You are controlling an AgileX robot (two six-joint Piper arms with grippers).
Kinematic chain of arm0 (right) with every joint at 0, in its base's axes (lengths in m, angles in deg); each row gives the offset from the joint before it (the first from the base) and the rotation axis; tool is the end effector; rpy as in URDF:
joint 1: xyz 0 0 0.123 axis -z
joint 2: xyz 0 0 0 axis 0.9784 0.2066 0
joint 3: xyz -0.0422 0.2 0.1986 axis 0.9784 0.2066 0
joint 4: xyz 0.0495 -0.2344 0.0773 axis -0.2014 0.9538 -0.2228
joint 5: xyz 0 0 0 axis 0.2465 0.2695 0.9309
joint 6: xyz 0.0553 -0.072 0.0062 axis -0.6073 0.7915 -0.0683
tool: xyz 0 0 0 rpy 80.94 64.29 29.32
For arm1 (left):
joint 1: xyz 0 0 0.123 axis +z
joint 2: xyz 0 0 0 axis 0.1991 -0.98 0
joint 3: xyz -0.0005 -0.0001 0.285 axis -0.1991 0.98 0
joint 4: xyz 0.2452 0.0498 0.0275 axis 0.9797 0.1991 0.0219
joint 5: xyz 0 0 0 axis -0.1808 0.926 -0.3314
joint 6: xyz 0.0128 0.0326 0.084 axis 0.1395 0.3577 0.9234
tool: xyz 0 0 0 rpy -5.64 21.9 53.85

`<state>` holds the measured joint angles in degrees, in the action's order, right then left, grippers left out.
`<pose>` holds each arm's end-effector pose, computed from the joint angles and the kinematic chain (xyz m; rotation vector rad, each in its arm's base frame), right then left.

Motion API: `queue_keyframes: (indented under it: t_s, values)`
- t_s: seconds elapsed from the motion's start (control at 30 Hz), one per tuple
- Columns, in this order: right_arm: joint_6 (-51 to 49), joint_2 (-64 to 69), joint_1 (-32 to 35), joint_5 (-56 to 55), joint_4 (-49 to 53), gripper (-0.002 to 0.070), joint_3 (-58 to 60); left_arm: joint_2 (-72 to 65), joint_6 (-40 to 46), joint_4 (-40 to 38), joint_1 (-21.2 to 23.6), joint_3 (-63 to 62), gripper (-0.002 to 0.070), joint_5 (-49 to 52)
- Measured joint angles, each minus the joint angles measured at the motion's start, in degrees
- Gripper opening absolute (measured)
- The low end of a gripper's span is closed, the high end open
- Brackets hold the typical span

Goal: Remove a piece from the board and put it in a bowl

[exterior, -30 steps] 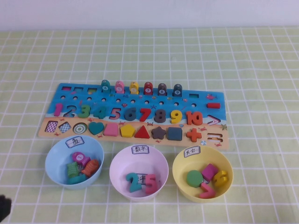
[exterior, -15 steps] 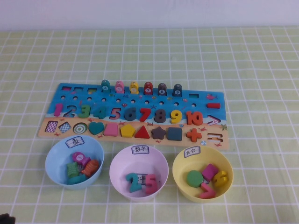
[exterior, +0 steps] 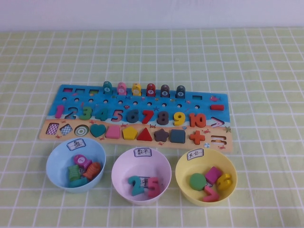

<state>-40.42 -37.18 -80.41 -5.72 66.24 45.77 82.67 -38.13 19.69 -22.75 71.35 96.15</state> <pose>0.0524 0.0059 0.1722 -0.0175 1.8628 0.1021 0.0467 -0.0091 0.2241 0.2827 1.6652 -0.0398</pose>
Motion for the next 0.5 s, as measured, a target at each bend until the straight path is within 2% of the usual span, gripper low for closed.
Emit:
queue_keyframes:
  t_s: [0.17, 0.5]
  values:
    - [0.0, 0.0, 0.0, 0.0, 0.0, -0.0017, 0.0, 0.09, 0.0, 0.82, 5.5, 4.74, -0.0003, -0.03]
    - [0.0, 0.0, 0.0, 0.0, 0.0, -0.0017, 0.0, 0.09, 0.57, -0.85, 6.24, 8.46, -0.0003, 1.8]
